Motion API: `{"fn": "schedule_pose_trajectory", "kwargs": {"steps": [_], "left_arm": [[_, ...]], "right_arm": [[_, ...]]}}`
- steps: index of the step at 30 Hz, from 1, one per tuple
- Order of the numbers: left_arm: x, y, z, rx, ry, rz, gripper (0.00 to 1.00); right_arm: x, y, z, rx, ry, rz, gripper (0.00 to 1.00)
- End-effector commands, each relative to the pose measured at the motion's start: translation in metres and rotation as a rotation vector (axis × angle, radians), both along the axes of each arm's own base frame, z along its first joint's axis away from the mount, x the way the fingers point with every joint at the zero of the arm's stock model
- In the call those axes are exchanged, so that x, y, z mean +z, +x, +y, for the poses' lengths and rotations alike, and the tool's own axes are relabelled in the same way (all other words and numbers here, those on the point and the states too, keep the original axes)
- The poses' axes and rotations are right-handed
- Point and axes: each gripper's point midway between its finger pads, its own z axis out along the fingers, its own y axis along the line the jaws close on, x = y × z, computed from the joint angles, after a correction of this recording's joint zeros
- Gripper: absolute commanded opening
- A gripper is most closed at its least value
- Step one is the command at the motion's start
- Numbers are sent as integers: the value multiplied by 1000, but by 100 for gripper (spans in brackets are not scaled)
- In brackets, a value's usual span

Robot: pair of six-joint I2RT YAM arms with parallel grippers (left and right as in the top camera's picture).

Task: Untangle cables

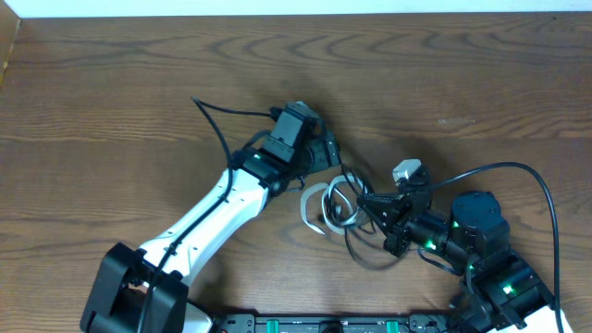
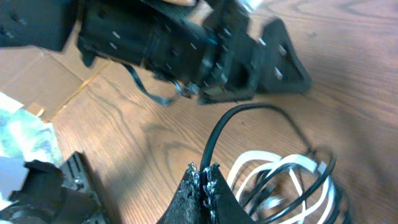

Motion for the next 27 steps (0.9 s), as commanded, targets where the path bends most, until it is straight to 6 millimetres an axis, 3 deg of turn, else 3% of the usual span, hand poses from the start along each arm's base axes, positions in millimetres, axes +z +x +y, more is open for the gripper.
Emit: {"fn": "schedule_pose_trajectory", "kwargs": {"steps": [1, 6, 12, 14, 17, 19, 22, 27], "left_arm": [[1, 3, 6, 92, -151, 122, 86], [17, 4, 15, 39, -347, 218, 86], [13, -7, 24, -161, -276, 147, 86], [10, -18, 18, -206, -262, 166, 86], [17, -36, -6, -378, -285, 123, 86], [14, -43, -15, -463, -233, 71, 86], [-3, -37, -8, -445, -51, 19, 86], [-8, -33, -4, -457, 19, -17, 86]], "right_arm": [[4, 5, -4, -22, -20, -37, 1], [3, 7, -6, -40, -31, -46, 1], [3, 11, -8, -61, -38, -49, 1], [5, 13, -9, -74, -35, -60, 1], [11, 15, -8, -75, -20, -84, 1], [14, 16, -7, -75, -13, -95, 1], [14, 19, -10, -98, -12, -89, 1], [13, 29, -21, -194, 6, -47, 1]]}}
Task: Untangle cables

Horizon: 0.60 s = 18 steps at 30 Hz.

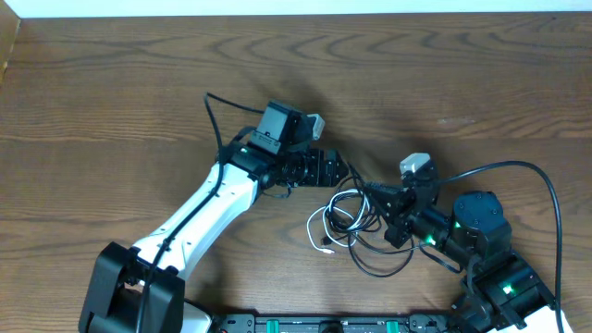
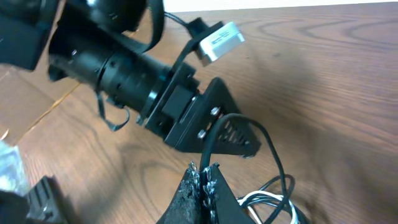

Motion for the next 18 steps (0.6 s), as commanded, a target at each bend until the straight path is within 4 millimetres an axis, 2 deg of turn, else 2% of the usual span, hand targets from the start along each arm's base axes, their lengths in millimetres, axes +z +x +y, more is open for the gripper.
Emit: {"fn": "schedule_pose_trajectory", "kwargs": {"steps": [1, 4, 7, 11, 14, 18], "left_arm": [[-8, 8, 11, -18, 82, -71, 86], [-6, 5, 6, -66, 64, -89, 86], [3, -3, -11, -175, 4, -132, 86], [9, -7, -31, -232, -20, -199, 86], [11, -5, -41, -236, -9, -251, 77], [3, 3, -38, -142, 72, -276, 64]], "right_arm": [[6, 11, -11, -88, 32, 16, 1], [7, 12, -13, -98, 54, 35, 1], [7, 11, -13, -91, 62, 43, 1], [7, 12, -14, -108, 90, 73, 1], [7, 13, -15, -121, 115, 99, 1], [10, 12, -15, -99, 141, 115, 1]]}}
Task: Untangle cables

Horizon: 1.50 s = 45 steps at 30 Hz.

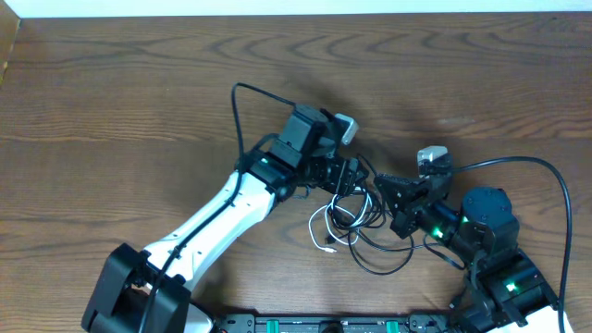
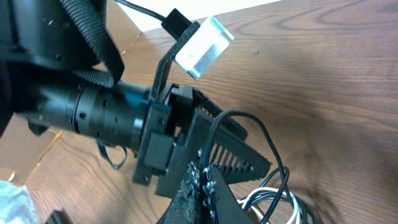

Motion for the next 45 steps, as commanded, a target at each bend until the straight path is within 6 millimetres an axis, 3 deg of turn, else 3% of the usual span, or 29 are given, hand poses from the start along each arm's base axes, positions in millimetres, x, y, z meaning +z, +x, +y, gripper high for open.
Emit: {"fn": "schedule_pose_trajectory", "kwargs": {"steps": [1, 13, 21, 26, 28, 29, 36, 37, 39, 45], "left_arm": [[-16, 9, 10, 101, 72, -27, 64], [-23, 15, -2, 163, -64, -67, 56], [-16, 9, -17, 142, -105, -81, 35], [-19, 9, -15, 150, -90, -78, 27], [-19, 9, -15, 152, -89, -79, 19], [-19, 9, -15, 152, -90, -80, 9], [-18, 13, -12, 170, -83, -91, 8], [-16, 14, -11, 173, -87, -95, 8], [-9, 17, -8, 182, -97, -106, 8], [42, 23, 6, 212, -180, -193, 8]], "right_arm": [[10, -3, 2, 28, 55, 9, 1], [19, -8, 6, 84, 128, 33, 1], [23, -9, 8, 91, 143, 28, 1], [23, -9, 8, 91, 143, 30, 1], [23, -9, 8, 91, 142, 30, 1], [23, -9, 8, 91, 143, 30, 1], [16, -6, 4, 61, 123, 45, 2], [12, -4, 1, 40, 104, 52, 5], [-1, 1, -9, -25, 61, 81, 22], [-48, 11, -44, -251, -66, 236, 79]]}}
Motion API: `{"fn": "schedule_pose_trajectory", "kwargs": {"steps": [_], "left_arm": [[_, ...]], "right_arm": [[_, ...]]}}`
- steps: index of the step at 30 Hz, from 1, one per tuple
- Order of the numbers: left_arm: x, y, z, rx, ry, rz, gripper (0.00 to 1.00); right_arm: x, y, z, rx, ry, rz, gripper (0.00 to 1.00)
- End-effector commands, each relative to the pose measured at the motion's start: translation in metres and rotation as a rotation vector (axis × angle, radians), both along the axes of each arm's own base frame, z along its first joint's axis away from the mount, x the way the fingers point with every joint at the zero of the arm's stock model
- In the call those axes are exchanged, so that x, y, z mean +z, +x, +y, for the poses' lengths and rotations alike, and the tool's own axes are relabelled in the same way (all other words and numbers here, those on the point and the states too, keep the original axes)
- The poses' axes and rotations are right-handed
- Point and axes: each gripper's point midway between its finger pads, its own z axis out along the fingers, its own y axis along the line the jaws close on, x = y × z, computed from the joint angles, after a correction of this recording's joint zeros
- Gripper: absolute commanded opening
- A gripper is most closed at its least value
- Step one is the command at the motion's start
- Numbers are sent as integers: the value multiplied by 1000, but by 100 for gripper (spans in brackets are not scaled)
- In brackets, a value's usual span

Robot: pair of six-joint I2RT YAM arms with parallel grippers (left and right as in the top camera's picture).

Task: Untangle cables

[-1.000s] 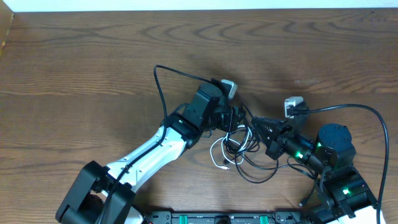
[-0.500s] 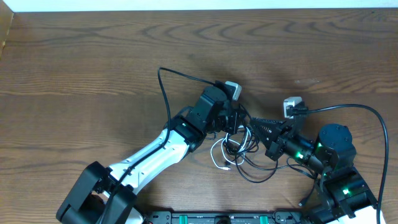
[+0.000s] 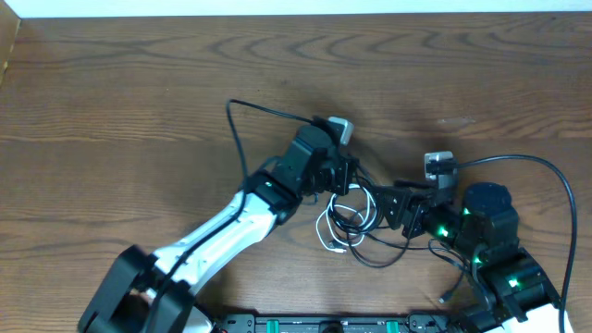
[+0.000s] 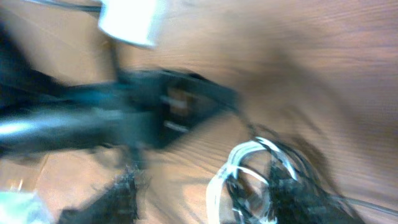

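A tangle of a white cable [image 3: 326,227] and a black cable [image 3: 375,257] lies at the table's middle front. My left gripper [image 3: 354,182] reaches into the tangle's top from the left; its jaws are too small and dark to read. My right gripper [image 3: 392,211] points at the tangle from the right. The right wrist view is badly blurred. Its two dark fingers [image 4: 124,196] stand apart there, and the white cable [image 4: 249,158] loops lie between and beyond them. The left gripper [image 4: 174,106] shows there as a dark smear.
The left wrist's black camera lead [image 3: 236,125] arcs over the table behind the arm. The right arm's lead [image 3: 548,180] curves at the right. The table's back edge [image 3: 296,13] runs along the top, and a black rail [image 3: 324,324] along the front.
My right gripper's fingers were pressed together on a black cable loop; now they stand apart and the loop is no longer between them. My left gripper sits a little lower, at the tangle.
My right gripper was shut on a black cable loop, with the left gripper beyond the tangle. The left wrist then turned to point at the tangle, then stood closer to the held loop. Now the right fingers are apart and both grippers are at the tangle.
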Motion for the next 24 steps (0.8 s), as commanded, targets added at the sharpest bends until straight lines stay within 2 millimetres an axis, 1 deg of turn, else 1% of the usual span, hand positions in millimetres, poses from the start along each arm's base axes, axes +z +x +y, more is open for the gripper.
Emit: {"fn": "schedule_pose_trajectory", "kwargs": {"steps": [1, 2, 4, 7, 10, 12, 17, 20, 24], "left_arm": [[48, 5, 10, 26, -71, -101, 8], [59, 3, 12, 27, -87, -121, 8], [79, -1, 15, 26, -115, -159, 8], [104, -10, 19, 15, -154, -201, 8], [130, -28, 17, -52, -221, -231, 8], [143, -39, 16, -93, -255, -245, 8], [163, -56, 15, -159, -308, -268, 8], [168, -59, 16, -164, -317, -279, 8], [172, -61, 17, -165, -323, -288, 8]], "right_arm": [[-13, 14, -24, -161, -69, 43, 89], [-19, 14, -26, -182, -63, 76, 96], [-25, 15, -26, -202, -53, 116, 99], [-35, 18, -25, -214, -56, 158, 99], [-46, 23, -23, -232, -47, 208, 99], [-49, 27, -18, -228, -36, 223, 99], [-52, 40, -2, -175, 4, 217, 99], [-65, 46, 0, -175, -6, 244, 99], [-82, 45, 12, -139, -21, 291, 97]]}}
